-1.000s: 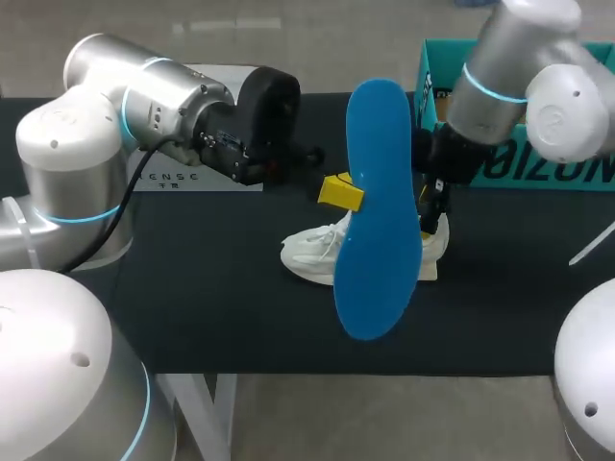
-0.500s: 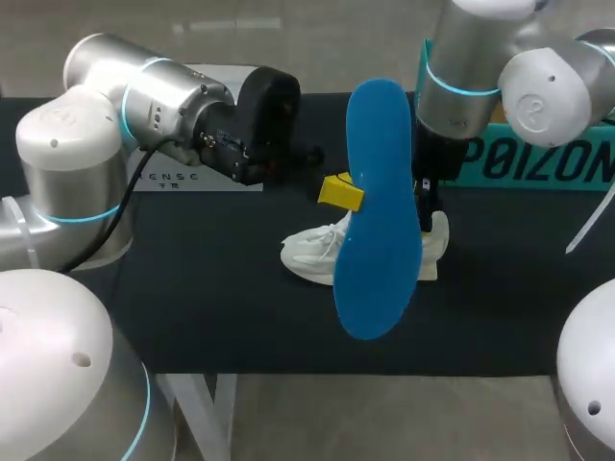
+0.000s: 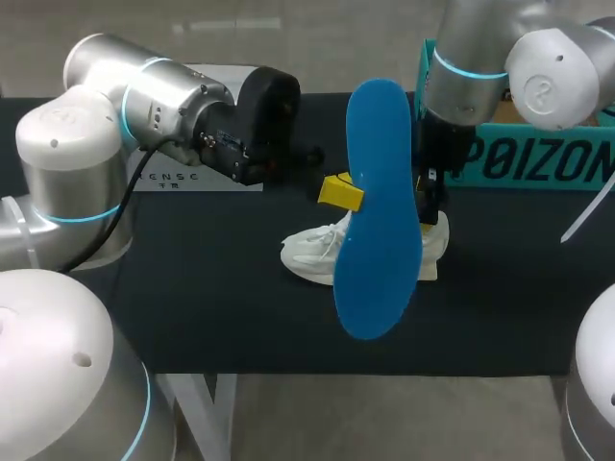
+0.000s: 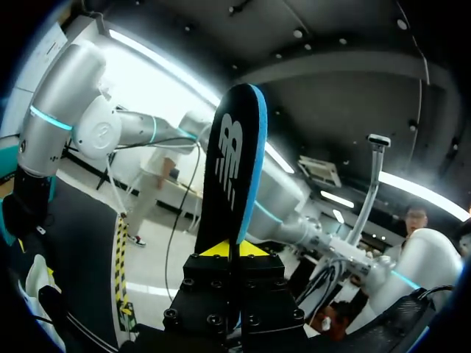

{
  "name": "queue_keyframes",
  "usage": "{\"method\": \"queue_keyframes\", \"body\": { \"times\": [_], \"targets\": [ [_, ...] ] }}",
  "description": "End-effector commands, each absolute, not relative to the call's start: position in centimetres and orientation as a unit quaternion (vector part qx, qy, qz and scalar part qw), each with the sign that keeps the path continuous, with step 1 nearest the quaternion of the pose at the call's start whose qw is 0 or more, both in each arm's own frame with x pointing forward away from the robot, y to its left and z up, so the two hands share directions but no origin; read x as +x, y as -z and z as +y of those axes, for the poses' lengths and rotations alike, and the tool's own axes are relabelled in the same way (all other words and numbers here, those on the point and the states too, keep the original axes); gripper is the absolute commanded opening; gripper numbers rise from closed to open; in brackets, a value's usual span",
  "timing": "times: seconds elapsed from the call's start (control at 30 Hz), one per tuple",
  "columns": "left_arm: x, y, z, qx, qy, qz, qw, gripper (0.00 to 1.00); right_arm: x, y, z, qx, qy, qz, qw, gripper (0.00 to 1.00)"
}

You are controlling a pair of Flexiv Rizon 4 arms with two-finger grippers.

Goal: Take the shoe out of the shoebox, open the shoe tongue, remove and reinsert the insole, then place the shoe into the shoebox

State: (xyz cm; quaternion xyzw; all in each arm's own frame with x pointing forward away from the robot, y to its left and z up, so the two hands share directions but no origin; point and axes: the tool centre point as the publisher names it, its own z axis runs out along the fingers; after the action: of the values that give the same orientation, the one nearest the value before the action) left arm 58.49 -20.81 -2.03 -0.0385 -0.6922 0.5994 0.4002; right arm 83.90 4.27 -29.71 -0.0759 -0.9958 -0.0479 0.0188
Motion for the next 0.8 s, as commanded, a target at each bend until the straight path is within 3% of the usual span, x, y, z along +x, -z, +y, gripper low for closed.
{"method": "queue_keyframes", "body": {
  "times": [0.03,0.33,0.8],
  "targets": [
    [58.4,2.1,-20.9,-0.038,-0.6,-0.692,0.4,0.0,83.8,29.7,4.3,-0.076,0.047,-0.996,0.018,1.0],
    [58.4,2.1,-20.9,-0.038,-0.6,-0.692,0.4,0.0,87.0,29.0,7.0,-0.07,-0.027,-0.997,-0.008,1.0],
    [58.4,2.1,-20.9,-0.038,-0.6,-0.692,0.4,0.0,88.7,33.1,9.1,-0.083,-0.006,-0.997,-0.003,1.0]
  ]
}}
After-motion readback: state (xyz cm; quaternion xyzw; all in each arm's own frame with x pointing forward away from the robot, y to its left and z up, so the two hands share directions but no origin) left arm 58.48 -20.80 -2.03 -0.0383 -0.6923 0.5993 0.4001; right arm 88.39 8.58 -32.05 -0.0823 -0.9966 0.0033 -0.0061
